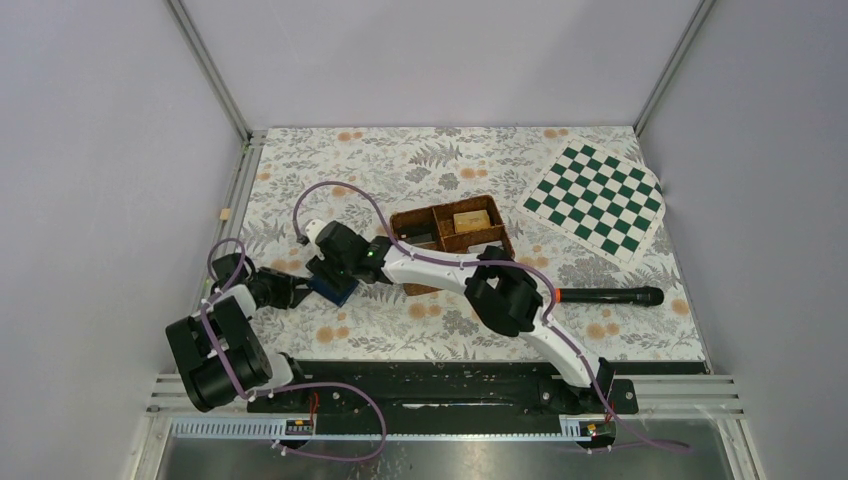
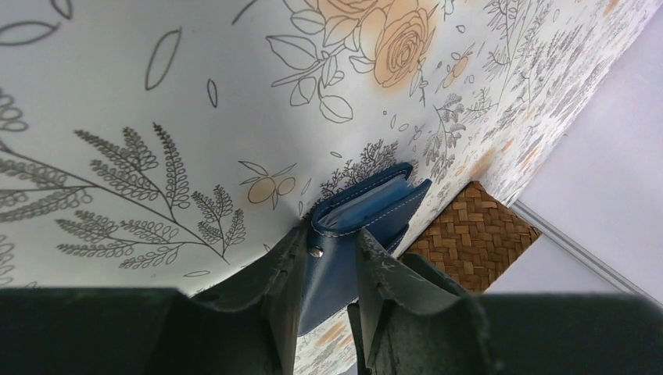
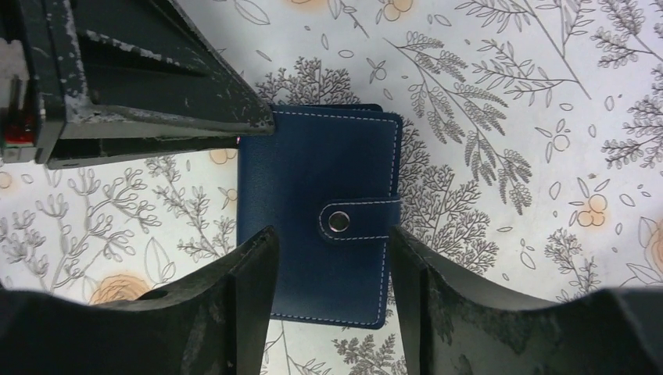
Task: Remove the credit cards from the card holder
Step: Open the card holder at the center of the board.
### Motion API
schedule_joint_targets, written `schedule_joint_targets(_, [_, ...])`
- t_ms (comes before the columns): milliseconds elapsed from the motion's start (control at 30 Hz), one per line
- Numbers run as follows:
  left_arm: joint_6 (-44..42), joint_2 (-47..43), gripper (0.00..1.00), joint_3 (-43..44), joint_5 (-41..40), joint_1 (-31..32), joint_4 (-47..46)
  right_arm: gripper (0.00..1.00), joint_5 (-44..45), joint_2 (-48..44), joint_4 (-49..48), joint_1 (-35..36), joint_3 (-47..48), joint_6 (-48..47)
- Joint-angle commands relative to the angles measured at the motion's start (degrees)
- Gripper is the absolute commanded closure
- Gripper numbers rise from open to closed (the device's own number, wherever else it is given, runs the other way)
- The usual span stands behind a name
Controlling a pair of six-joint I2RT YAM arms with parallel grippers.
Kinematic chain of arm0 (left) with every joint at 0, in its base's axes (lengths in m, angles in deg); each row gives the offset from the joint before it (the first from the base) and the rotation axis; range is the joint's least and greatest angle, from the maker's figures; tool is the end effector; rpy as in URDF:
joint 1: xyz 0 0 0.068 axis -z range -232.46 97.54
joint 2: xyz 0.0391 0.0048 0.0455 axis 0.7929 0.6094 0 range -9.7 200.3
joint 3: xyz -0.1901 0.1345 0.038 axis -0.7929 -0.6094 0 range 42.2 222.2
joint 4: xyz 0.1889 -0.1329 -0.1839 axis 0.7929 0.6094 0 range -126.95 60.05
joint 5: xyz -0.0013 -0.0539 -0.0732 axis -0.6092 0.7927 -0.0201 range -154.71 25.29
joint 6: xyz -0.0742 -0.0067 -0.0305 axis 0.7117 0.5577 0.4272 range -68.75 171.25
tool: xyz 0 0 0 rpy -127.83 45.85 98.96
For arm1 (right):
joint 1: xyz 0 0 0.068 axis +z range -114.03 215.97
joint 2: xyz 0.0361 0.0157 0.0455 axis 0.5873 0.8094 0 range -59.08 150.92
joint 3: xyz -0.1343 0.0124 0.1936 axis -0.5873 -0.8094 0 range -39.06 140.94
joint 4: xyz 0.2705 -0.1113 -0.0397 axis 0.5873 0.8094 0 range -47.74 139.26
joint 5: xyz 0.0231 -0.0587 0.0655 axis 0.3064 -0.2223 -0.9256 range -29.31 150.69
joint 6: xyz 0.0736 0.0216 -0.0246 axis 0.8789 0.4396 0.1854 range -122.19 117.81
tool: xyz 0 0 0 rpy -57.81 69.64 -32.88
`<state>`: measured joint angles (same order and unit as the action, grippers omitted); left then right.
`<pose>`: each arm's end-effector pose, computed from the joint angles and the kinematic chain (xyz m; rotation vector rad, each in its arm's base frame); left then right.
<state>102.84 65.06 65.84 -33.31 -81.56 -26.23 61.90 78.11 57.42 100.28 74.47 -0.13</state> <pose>0.2330 0.0883 0.0328 -1.5678 2.1332 -0.8570 0.2522 0.5208 0.1192 -1.1879 1.9899 0.5870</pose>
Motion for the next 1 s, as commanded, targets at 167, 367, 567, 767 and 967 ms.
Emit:
schedule_joint_targets(167, [-1.3,1.4,0.7,-0.1,0.5,1.9,-0.4,0.4,9.1,0.9,-2.3,1.4,1.2,-3.8])
schedule_joint_targets(367, [-1.2,1.9,0.71,0.0,0.6,2.8,-0.4,0.43,12.3,1.7,-2.5,1.4,1.2,-4.0])
schedule_joint_targets(567, [-1.3,2.1,0.71,0.0,0.4,3.1,-0.4,0.43,10.0,2.5,-0.5,1.5,1.6,-3.5])
schedule_joint_targets(767, [-1.4,2.6,0.71,0.3,0.8,3.4,-0.4,0.43,7.5,2.7,0.1,1.5,1.2,-2.4])
schedule_joint_targets(967, [-1.6,3.4,0.71,0.6,1.5,3.9,-0.5,0.44,7.5,2.2,1.4,1.4,1.0,-1.7])
